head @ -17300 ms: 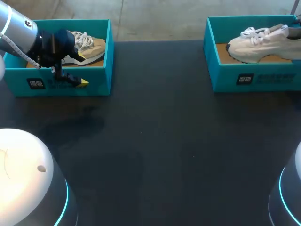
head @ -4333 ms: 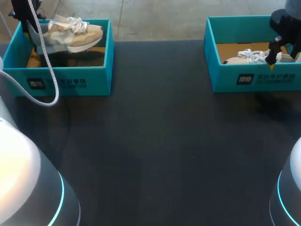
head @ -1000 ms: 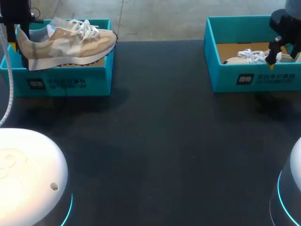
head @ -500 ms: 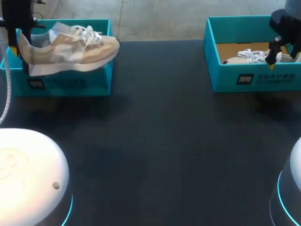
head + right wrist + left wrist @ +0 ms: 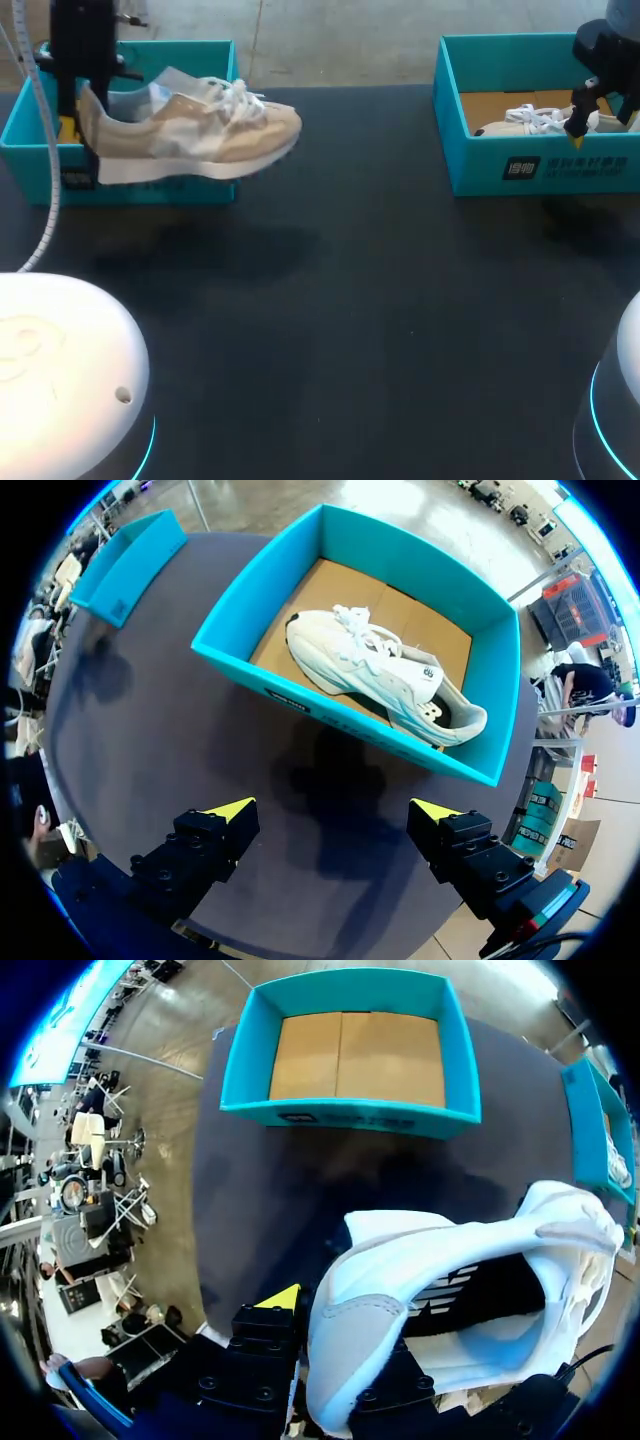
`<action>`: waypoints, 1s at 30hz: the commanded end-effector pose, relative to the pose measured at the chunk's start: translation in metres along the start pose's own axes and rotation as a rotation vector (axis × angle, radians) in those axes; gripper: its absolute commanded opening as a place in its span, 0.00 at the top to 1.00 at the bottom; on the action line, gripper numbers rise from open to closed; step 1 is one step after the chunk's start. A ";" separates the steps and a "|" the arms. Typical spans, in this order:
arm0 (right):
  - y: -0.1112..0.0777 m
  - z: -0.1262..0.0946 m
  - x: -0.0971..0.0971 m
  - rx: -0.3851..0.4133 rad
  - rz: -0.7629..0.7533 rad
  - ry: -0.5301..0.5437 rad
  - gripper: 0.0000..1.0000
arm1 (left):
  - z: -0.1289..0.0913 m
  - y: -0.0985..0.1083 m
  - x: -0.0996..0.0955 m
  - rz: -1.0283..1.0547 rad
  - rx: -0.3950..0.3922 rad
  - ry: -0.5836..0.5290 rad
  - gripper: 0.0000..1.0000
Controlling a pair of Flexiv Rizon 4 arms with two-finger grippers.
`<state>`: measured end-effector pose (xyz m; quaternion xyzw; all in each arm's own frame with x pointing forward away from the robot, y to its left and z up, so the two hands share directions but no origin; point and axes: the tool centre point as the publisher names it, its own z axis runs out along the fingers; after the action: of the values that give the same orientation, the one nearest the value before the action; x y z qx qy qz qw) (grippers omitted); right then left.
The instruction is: Take the shoe out of the shoebox, open the shoe tongue, remove and reinsert the insole, then place the shoe into the shoebox
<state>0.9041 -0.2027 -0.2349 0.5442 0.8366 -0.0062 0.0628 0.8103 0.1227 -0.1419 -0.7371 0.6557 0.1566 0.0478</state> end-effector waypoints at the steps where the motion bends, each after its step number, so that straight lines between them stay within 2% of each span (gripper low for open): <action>1: -0.001 0.000 0.000 -0.001 0.000 -0.001 0.00 | -0.005 0.022 0.011 0.014 0.041 -0.002 1.00; 8: -0.001 0.000 0.000 -0.001 0.000 -0.001 0.00 | -0.006 0.043 0.035 0.063 -0.003 0.025 1.00; 14: -0.001 0.000 0.000 -0.001 0.000 -0.001 0.00 | -0.005 0.051 0.053 0.119 -0.033 0.063 1.00; 21: -0.001 0.000 0.000 -0.001 0.000 -0.001 0.00 | -0.008 0.058 0.062 0.161 -0.037 0.090 1.00; 30: -0.001 0.000 0.000 -0.001 0.000 -0.001 0.00 | -0.008 0.058 0.062 0.161 -0.037 0.090 1.00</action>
<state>0.9040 -0.2028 -0.2349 0.5443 0.8365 -0.0062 0.0628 0.7604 0.0526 -0.1459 -0.6892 0.7109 0.1402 -0.0075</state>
